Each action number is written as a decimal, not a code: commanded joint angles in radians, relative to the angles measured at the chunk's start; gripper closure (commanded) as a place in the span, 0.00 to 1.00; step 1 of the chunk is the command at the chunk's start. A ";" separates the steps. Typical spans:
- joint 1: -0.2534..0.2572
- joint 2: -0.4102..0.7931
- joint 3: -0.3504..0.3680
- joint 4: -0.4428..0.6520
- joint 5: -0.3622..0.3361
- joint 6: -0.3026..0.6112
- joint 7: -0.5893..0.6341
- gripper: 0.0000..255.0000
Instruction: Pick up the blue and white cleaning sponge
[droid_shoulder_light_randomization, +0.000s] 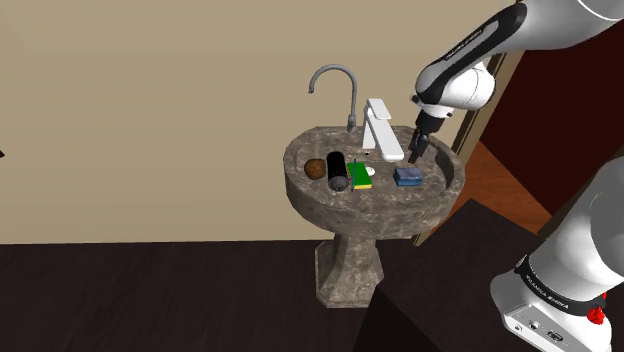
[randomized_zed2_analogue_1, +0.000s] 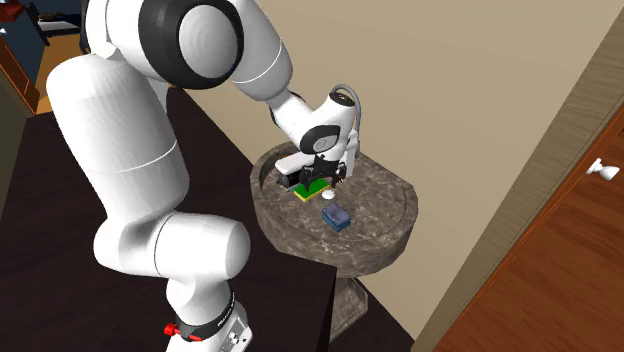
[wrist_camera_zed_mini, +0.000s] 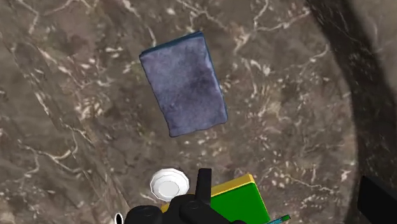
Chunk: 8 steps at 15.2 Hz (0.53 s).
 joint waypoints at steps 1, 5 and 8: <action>-0.011 0.106 0.005 0.058 0.115 -0.001 -0.145 0.00; -0.087 0.303 0.079 0.182 0.281 -0.013 -0.358 0.00; -0.133 0.397 0.123 0.252 0.333 -0.021 -0.440 0.00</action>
